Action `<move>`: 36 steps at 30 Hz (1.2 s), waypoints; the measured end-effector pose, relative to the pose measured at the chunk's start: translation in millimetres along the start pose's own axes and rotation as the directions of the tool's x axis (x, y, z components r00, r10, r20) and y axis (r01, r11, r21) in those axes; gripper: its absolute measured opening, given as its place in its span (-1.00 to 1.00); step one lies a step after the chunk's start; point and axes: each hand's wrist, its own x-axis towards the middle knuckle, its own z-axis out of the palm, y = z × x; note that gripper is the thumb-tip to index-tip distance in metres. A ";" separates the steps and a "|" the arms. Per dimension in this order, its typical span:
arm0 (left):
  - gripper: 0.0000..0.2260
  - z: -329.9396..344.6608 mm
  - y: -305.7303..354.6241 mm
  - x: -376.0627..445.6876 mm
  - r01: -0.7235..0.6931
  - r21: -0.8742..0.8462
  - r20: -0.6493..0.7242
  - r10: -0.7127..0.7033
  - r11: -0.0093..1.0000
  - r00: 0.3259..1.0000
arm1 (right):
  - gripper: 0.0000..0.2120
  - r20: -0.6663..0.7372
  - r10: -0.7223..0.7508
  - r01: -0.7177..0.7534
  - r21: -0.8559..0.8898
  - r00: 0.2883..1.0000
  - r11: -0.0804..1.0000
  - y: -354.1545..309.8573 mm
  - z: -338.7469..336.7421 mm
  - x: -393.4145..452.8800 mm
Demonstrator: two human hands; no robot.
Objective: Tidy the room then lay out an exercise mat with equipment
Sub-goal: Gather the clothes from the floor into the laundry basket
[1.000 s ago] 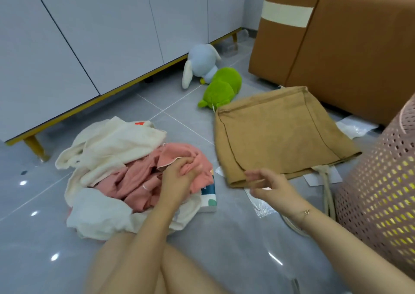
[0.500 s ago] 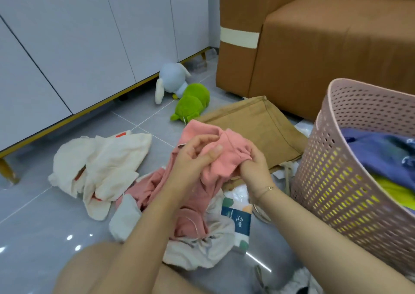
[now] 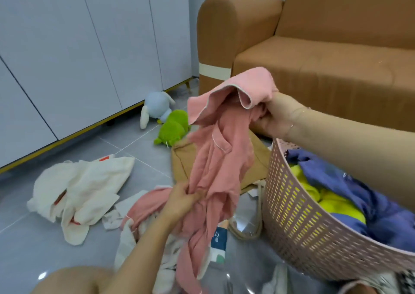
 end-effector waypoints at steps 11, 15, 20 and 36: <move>-0.78 71.0 187.0 1.4 -0.488 -0.500 -0.198 0.454 0.716 0.869 | -0.47 -0.101 -0.067 0.087 0.210 0.993 0.974 -54.2 -151.7 -23.4; -0.80 116.5 231.6 1.1 -0.619 -0.273 -0.071 0.626 0.736 0.776 | -0.56 -0.240 -0.138 0.215 0.334 0.961 0.918 -67.6 -197.7 -32.1; -0.55 167.1 203.6 17.7 -0.622 0.321 0.458 0.458 0.714 0.762 | -0.75 -0.466 -0.022 -0.104 -0.244 0.885 0.964 -46.4 -257.4 -38.0; -0.27 114.5 111.0 -21.1 0.243 -0.290 0.349 -0.134 0.925 0.928 | -0.74 -0.124 0.536 -0.045 -0.987 0.835 -0.157 -29.7 -230.5 -55.0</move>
